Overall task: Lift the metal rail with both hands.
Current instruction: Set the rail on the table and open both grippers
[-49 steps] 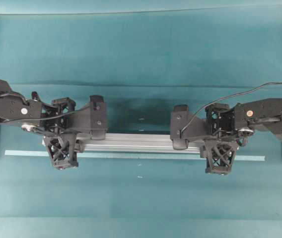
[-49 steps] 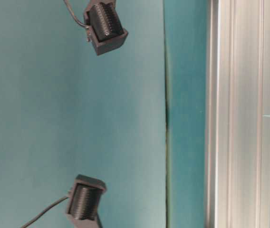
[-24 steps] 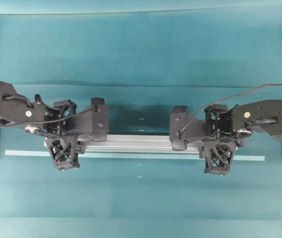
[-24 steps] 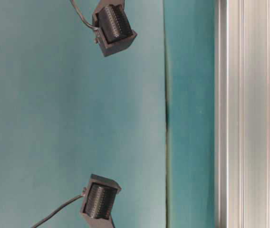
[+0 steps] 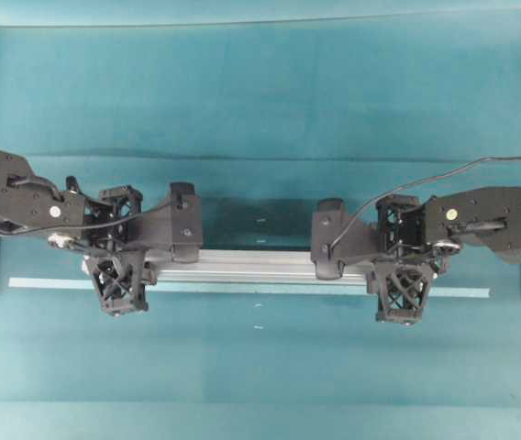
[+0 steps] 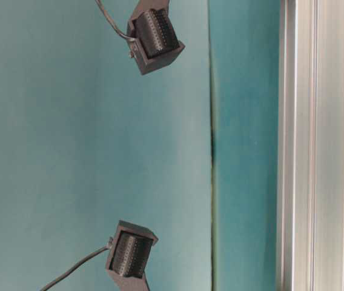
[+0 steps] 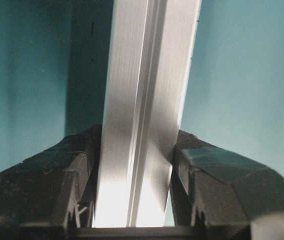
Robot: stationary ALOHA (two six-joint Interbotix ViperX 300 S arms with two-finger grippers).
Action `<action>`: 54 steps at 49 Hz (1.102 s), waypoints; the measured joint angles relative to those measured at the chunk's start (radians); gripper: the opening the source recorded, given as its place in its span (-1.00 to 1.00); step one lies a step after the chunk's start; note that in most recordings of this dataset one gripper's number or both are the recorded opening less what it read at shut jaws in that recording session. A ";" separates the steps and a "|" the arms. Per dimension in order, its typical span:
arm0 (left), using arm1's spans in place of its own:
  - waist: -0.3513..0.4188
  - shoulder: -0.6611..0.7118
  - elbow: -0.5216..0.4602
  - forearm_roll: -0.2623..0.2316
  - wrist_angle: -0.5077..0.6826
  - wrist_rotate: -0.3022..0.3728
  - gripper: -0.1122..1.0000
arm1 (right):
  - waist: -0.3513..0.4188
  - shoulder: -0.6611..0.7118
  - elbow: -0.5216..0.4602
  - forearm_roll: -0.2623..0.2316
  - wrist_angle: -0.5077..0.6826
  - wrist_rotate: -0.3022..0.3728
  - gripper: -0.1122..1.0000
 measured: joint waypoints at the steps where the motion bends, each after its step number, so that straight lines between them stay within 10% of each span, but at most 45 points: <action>1: 0.000 0.000 0.000 0.002 -0.002 0.000 -0.18 | 0.000 0.002 0.000 0.000 -0.002 0.000 -0.10; 29: -0.002 -0.005 0.014 0.002 -0.060 0.000 -0.21 | 0.000 0.000 0.015 0.000 -0.034 0.006 -0.11; 39: -0.002 -0.005 0.015 0.000 -0.064 0.000 -0.20 | 0.009 0.005 0.028 0.009 -0.035 0.011 0.76; 54: 0.008 -0.009 0.015 -0.002 -0.077 -0.014 0.97 | 0.008 0.006 0.026 0.011 -0.054 0.014 0.89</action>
